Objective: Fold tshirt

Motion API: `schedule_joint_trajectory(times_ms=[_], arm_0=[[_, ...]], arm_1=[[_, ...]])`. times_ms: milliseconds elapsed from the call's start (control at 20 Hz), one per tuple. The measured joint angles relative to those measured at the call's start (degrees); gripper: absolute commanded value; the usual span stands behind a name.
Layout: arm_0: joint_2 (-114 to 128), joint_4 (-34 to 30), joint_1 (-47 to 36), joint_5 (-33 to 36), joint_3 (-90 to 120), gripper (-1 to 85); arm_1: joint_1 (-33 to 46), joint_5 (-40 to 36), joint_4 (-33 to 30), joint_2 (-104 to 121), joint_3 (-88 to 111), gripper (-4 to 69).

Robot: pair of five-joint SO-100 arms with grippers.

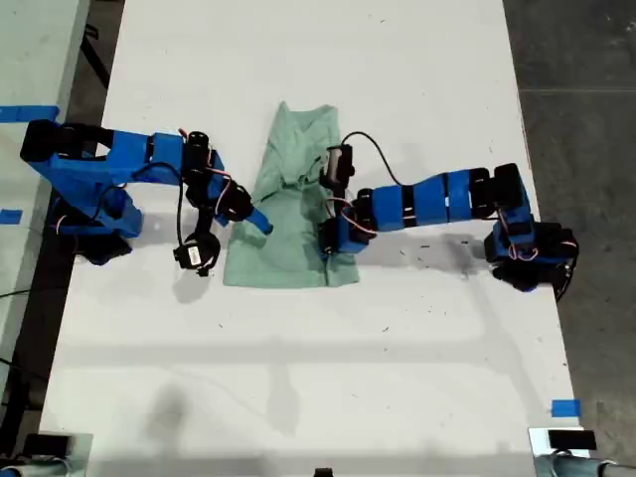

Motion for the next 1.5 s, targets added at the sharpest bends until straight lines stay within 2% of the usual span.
schedule_joint_trajectory(times_ms=[100, 200, 400, 600, 900, 1200, 1500], arm_0=[[0.00, 0.00, 0.00, 0.00, 0.00, 32.6], [0.00, 0.00, 0.26, -0.62, 0.00, 32.5], [0.09, 2.37, 1.41, -2.46, 0.00, 32.3], [2.46, 6.24, 2.11, -4.22, 0.00, 32.1], [3.96, 13.36, 3.08, -6.59, -4.22, 31.9], [4.04, 13.01, 5.01, -9.05, -4.31, 31.6], [4.04, 2.11, 5.01, -11.07, 5.80, 27.2]], arm_1=[[0.26, 0.09, -0.53, -0.44, -0.18, 31.4], [0.09, 0.09, 0.26, -0.35, -1.76, 28.2], [0.09, 0.09, 9.32, 4.22, -2.02, 24.5], [0.09, -0.97, 15.12, 14.59, -2.02, 21.3], [0.09, -1.32, 17.14, 23.03, 4.04, 18.6], [1.49, -1.32, 17.14, 28.74, 10.90, 17.4], [2.29, -1.32, 16.70, 34.89, 16.44, 16.6]])
